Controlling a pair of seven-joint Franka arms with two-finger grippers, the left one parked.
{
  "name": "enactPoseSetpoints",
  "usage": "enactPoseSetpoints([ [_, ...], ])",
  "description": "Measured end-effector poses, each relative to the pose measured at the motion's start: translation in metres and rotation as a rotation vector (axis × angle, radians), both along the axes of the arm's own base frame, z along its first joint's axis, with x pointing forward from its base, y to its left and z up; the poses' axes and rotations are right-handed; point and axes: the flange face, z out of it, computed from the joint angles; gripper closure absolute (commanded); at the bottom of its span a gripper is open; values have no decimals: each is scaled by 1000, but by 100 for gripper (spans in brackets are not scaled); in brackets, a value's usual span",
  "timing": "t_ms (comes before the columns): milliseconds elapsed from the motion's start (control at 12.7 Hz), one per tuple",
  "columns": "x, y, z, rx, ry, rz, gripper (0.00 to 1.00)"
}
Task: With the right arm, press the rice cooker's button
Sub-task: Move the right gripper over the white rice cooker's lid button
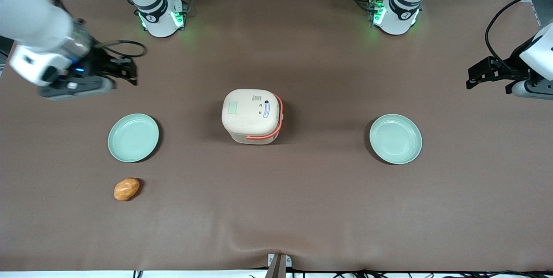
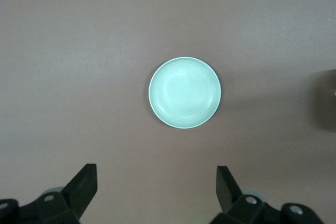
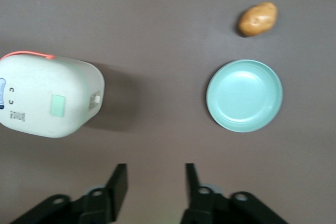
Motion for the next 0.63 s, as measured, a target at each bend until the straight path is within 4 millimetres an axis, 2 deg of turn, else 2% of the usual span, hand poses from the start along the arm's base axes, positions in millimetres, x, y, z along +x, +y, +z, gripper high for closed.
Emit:
enactPoseSetpoints([
  [157, 1, 41, -23, -13, 2, 18, 100],
  [393, 1, 91, -56, -36, 2, -15, 100],
  [629, 7, 120, -89, -46, -10, -3, 100],
])
